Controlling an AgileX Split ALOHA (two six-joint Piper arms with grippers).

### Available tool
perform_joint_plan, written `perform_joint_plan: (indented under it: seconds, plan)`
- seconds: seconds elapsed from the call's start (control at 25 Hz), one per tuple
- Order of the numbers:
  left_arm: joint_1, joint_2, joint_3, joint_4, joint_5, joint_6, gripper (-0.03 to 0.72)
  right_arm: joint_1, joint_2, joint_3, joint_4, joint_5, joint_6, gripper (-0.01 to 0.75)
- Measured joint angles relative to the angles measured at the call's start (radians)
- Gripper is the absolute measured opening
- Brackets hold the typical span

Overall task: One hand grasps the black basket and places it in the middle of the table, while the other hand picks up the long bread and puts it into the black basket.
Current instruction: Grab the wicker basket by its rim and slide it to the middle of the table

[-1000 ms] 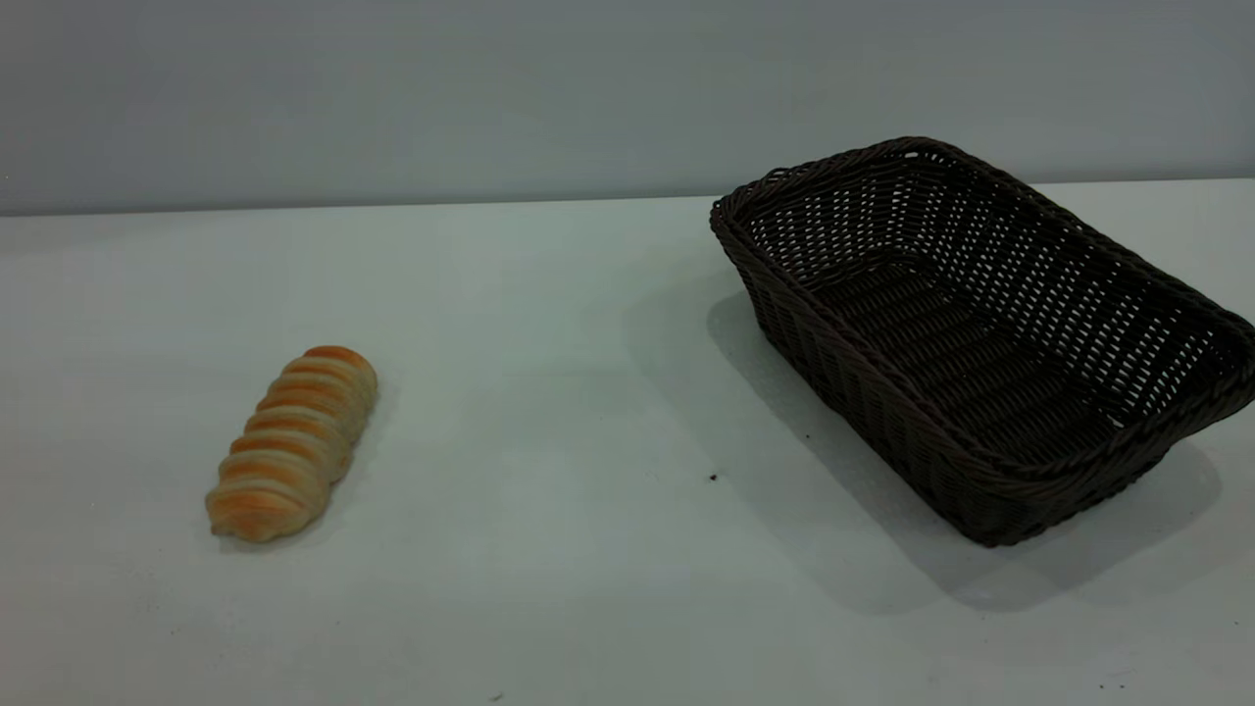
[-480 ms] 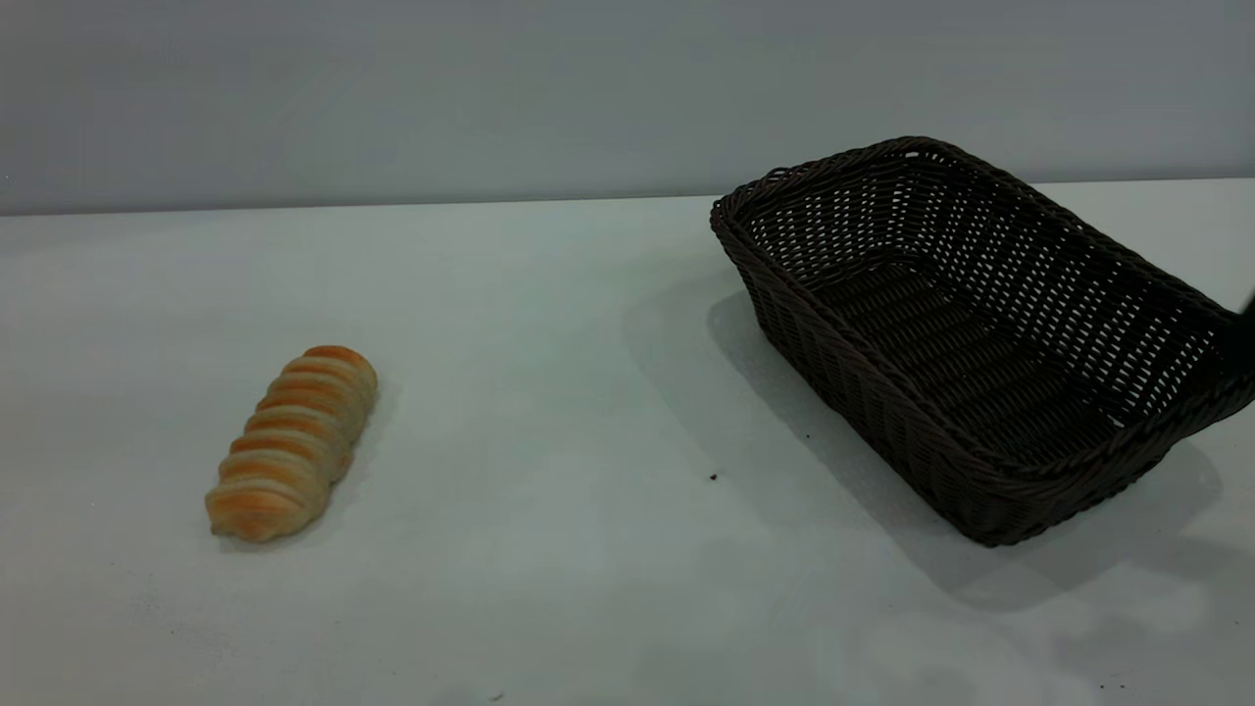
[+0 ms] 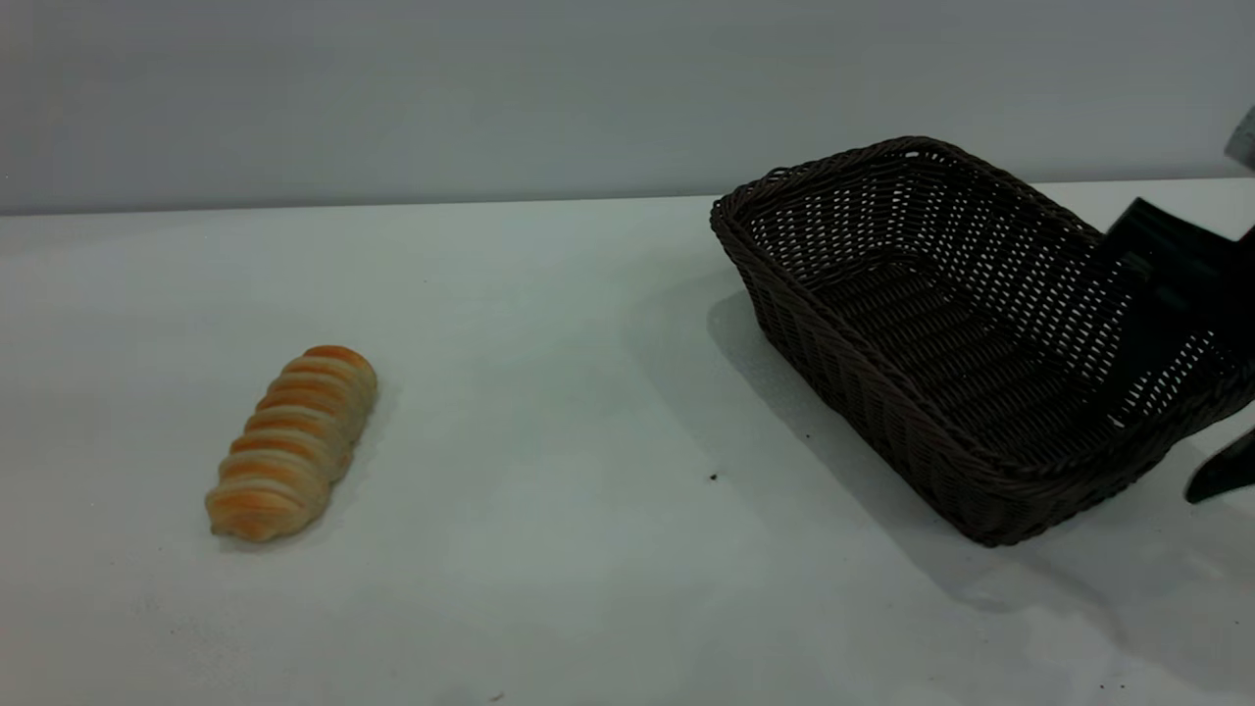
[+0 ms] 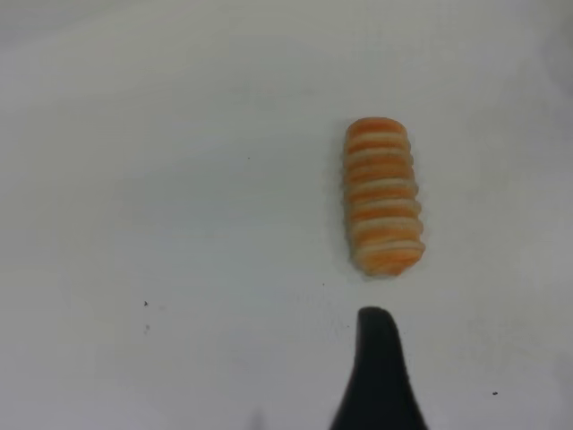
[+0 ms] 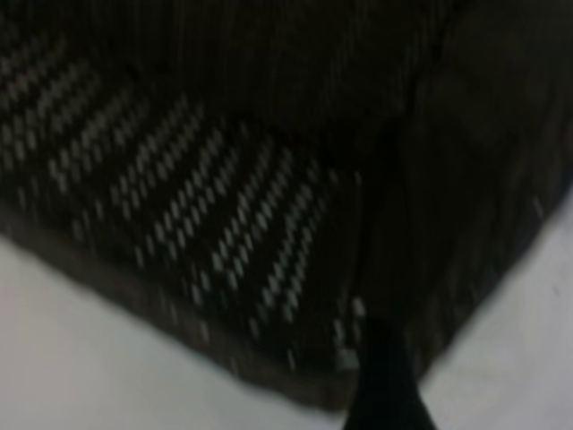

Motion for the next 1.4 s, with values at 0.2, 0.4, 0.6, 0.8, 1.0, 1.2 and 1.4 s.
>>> perform_joint_plan:
  seconds: [0.2, 0.4, 0.6, 0.8, 1.0, 1.2, 1.4]
  plan:
    - [0.0, 0.0, 0.0, 0.0, -0.001, 0.0, 0.582, -0.036, 0.098, -0.02, 0.058, -0.032, 0.016, 0.55]
    - [0.0, 0.0, 0.0, 0.0, -0.002, 0.0, 0.582, -0.058, 0.173, -0.028, 0.177, -0.132, 0.017, 0.446]
    - [0.0, 0.0, 0.0, 0.0, -0.005, 0.0, 0.582, -0.058, 0.199, -0.038, 0.217, -0.158, 0.017, 0.126]
    - [0.0, 0.0, 0.0, 0.0, -0.016, -0.001, 0.582, -0.059, 0.202, -0.068, 0.214, -0.125, 0.002, 0.087]
    - [0.0, 0.0, 0.0, 0.0, -0.016, -0.001, 0.582, -0.065, 0.221, -0.268, 0.077, 0.058, -0.116, 0.087]
    - [0.0, 0.001, 0.0, 0.0, -0.016, -0.001, 0.582, -0.059, 0.292, -0.54, -0.078, 0.426, -0.343, 0.087]
    - [0.0, 0.001, 0.0, -0.001, -0.02, -0.001, 0.582, 0.02, 0.383, -0.681, -0.088, 0.531, -0.508, 0.087]
